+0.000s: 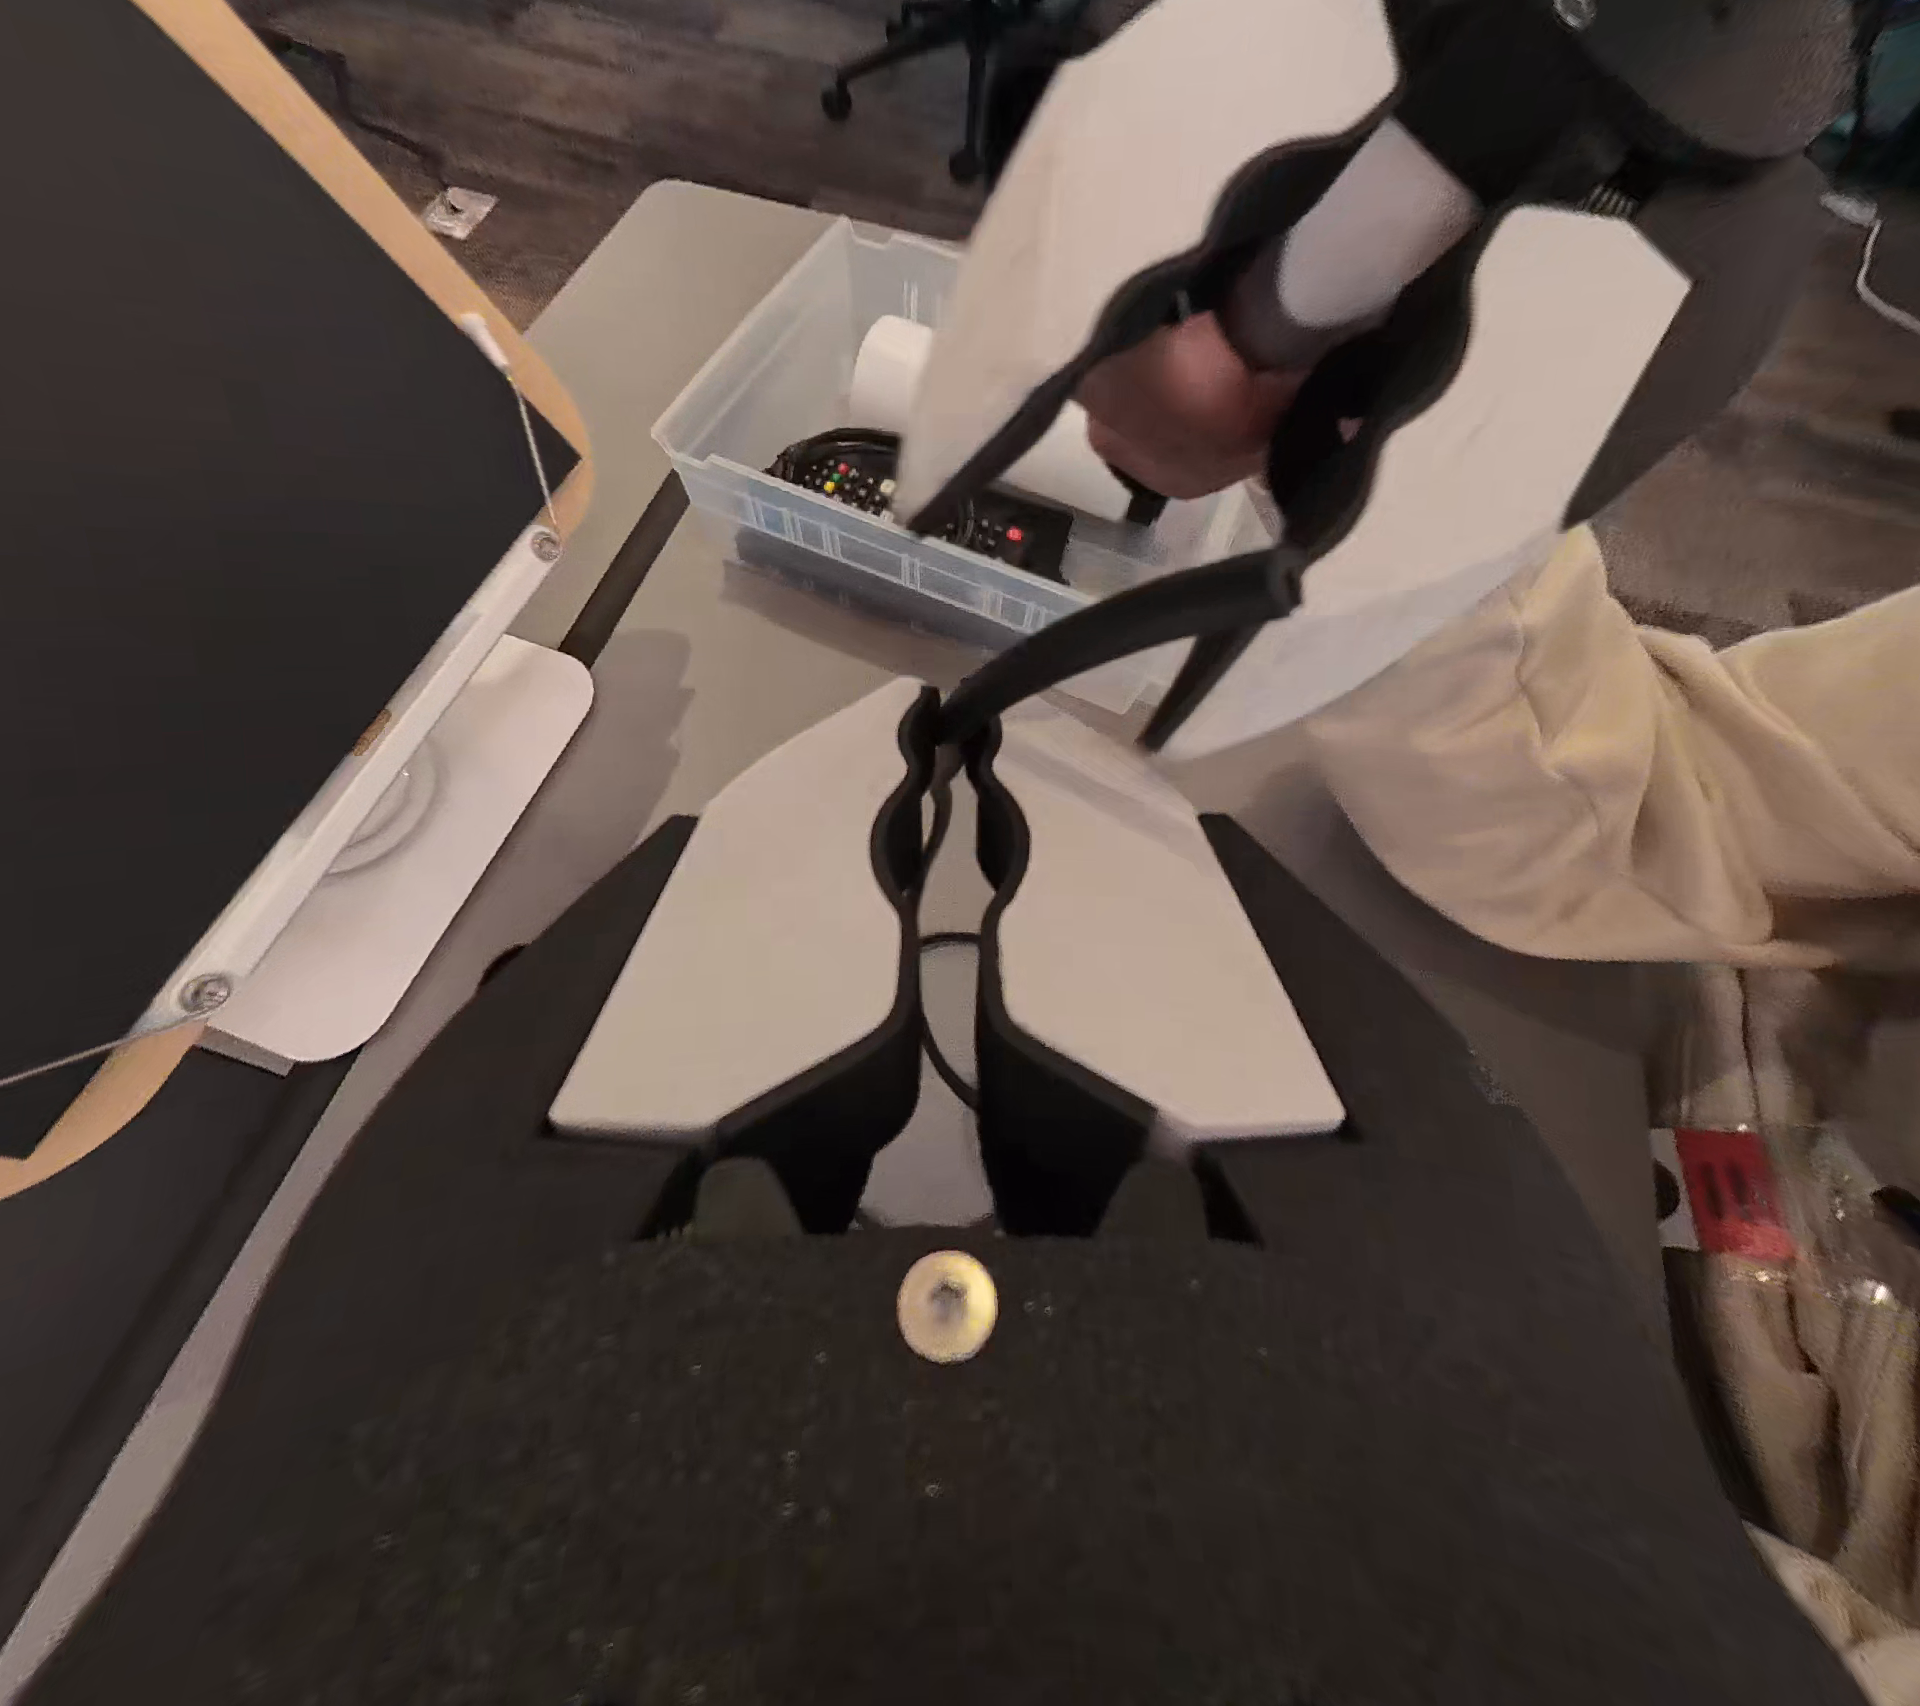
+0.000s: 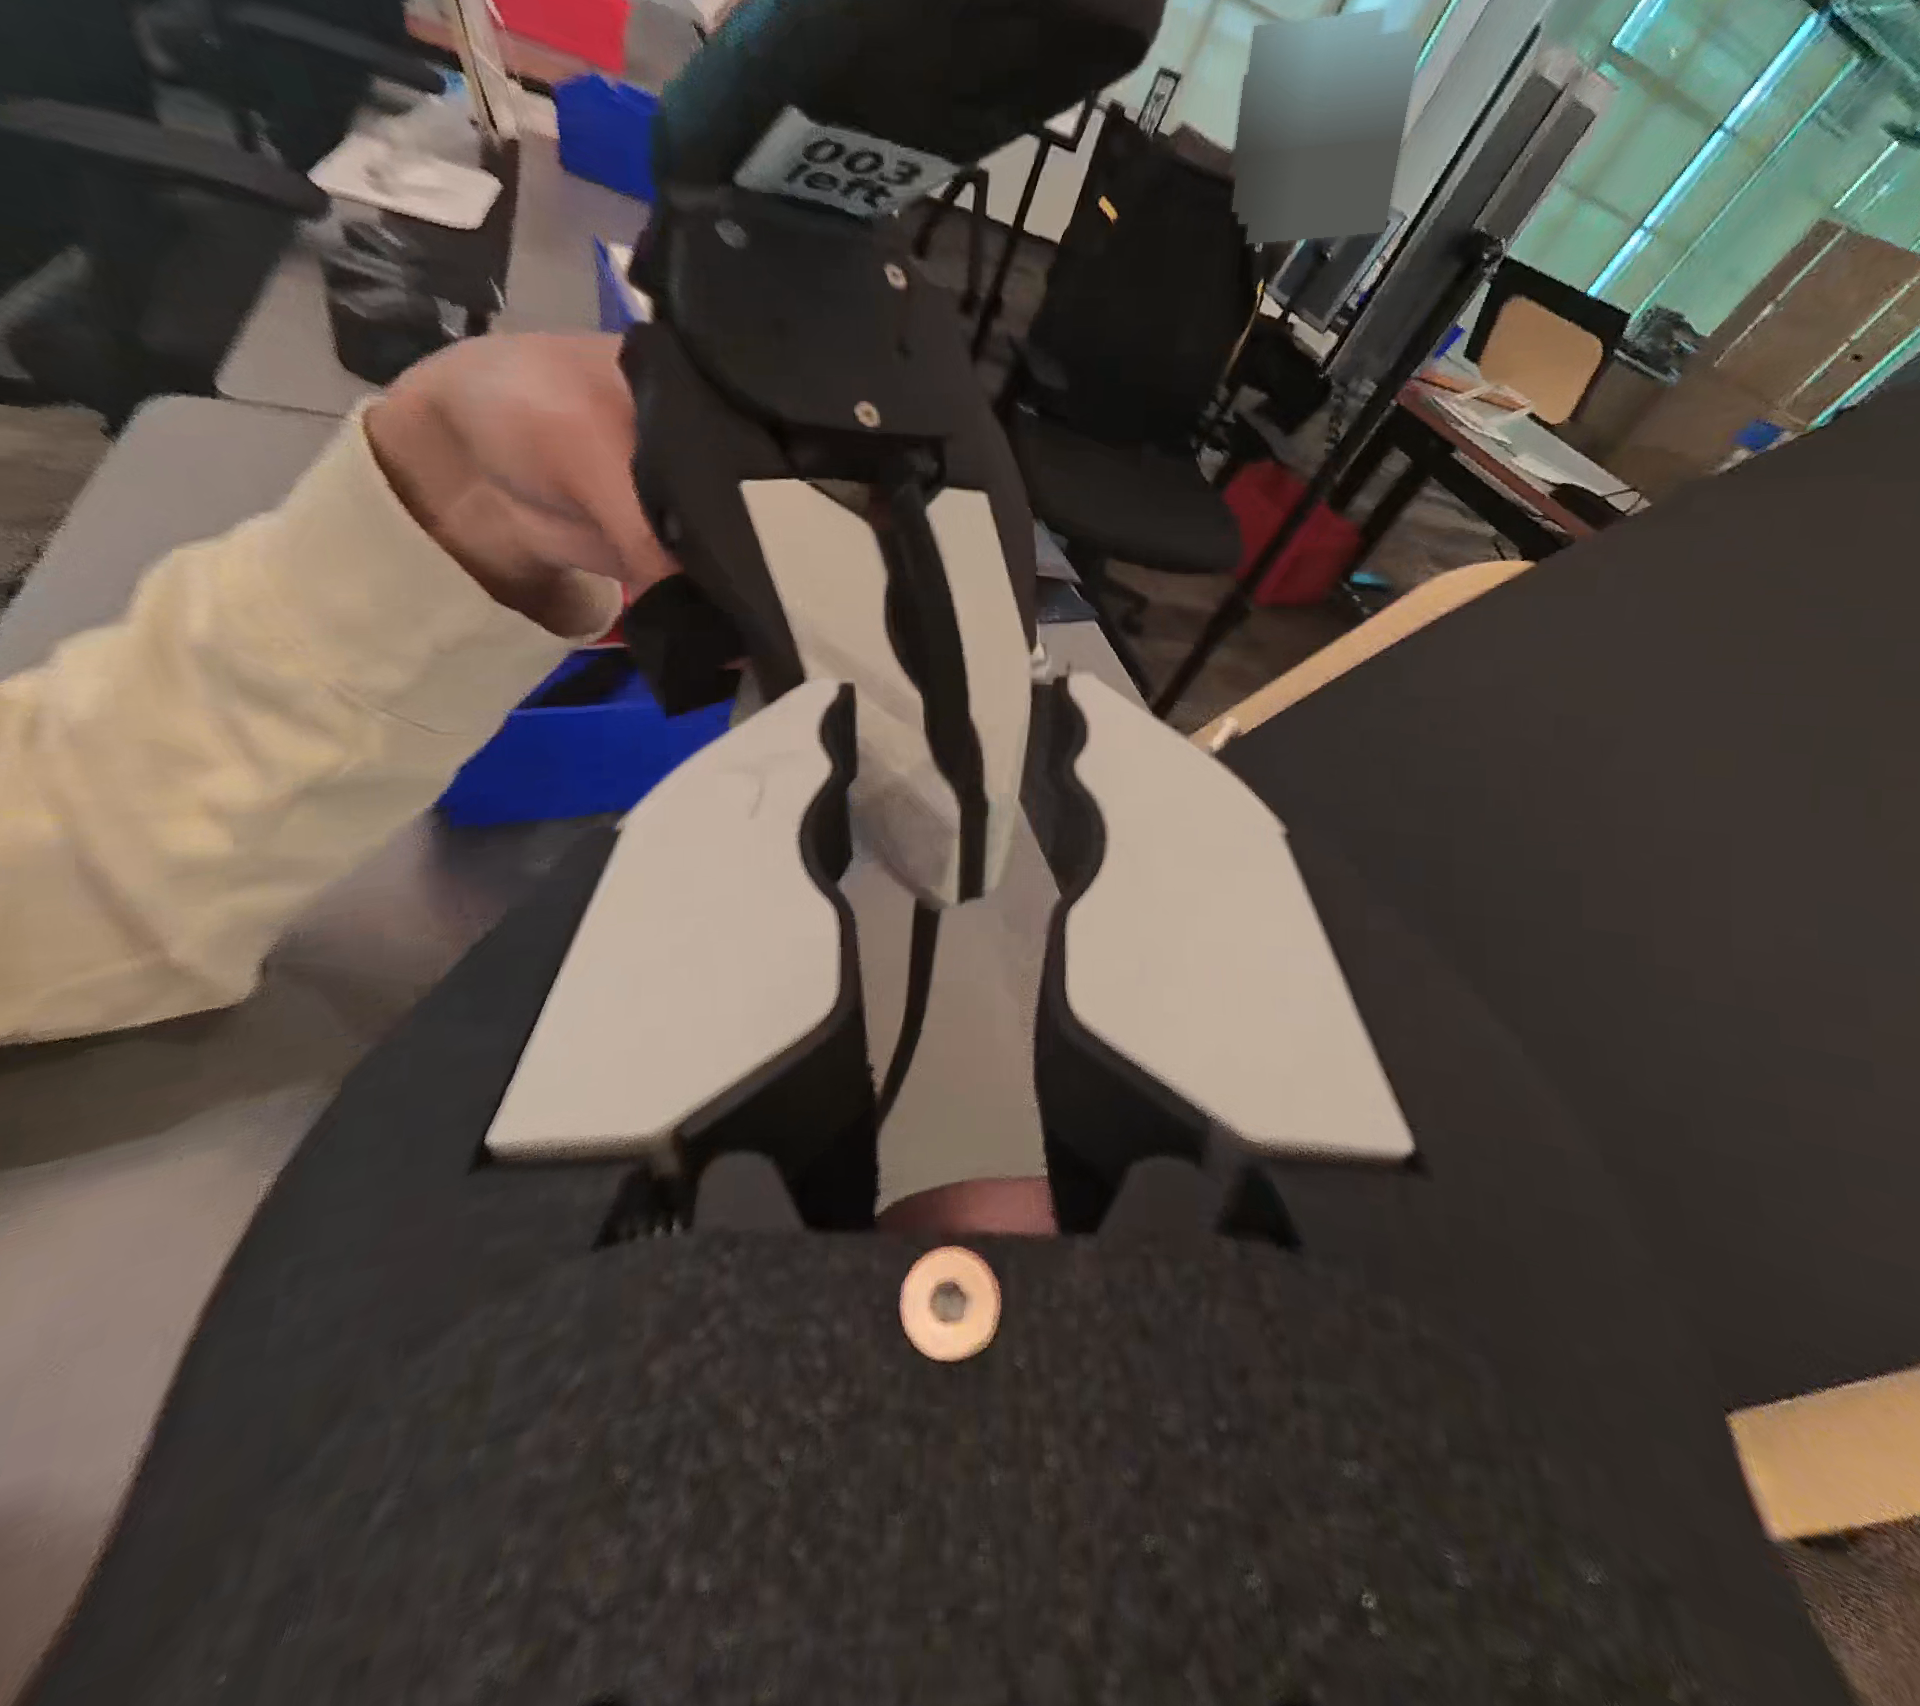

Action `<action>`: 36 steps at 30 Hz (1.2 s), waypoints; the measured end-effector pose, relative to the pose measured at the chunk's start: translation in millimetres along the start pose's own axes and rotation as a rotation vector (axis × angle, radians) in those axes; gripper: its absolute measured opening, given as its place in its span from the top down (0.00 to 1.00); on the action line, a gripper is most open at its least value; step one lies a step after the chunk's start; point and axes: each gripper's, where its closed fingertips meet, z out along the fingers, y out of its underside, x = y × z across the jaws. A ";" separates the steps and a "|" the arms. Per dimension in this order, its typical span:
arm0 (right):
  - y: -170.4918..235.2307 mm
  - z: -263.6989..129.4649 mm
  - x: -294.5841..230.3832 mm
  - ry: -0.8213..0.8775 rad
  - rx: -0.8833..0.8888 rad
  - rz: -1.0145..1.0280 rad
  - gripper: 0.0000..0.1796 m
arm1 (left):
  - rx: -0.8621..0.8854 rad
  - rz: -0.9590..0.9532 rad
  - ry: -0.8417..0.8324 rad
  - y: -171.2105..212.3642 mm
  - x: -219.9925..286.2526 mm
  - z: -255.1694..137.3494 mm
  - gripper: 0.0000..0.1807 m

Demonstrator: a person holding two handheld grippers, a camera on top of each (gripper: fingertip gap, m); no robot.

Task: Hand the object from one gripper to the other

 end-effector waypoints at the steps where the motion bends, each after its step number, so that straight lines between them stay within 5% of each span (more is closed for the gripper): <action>1: 1.9 3.7 1.3 0.008 -0.007 -0.009 0.81 | -0.019 0.017 -0.002 1.5 1.8 4.5 0.98; 4: 2.3 8.0 4.6 0.021 -0.011 -0.058 0.97 | -0.042 0.043 -0.008 1.7 5.6 13.5 0.98; 7: -3.5 1.7 11.8 0.053 0.001 -0.073 0.97 | 0.002 0.062 -0.051 -5.2 1.3 12.1 0.97; 13: -15.9 -22.1 34.0 0.132 0.104 0.003 0.97 | 0.068 0.147 -0.168 -14.8 -9.0 0.4 0.67; 17: -19.6 -37.1 48.8 0.159 0.171 0.089 0.97 | 0.231 0.179 -0.248 -43.2 -11.6 -17.4 0.69; 22: -1.2 -31.4 43.0 0.100 0.090 0.093 0.97 | 0.554 0.131 -0.114 -86.7 15.6 -52.3 0.82; 31: 0.0 -4.1 12.7 0.002 0.015 0.015 0.97 | 0.411 0.180 -0.121 -68.7 13.7 -31.2 0.86; 36: 0.8 1.7 11.2 0.004 0.002 0.012 0.97 | 0.390 0.180 -0.086 -65.4 15.8 -32.5 0.97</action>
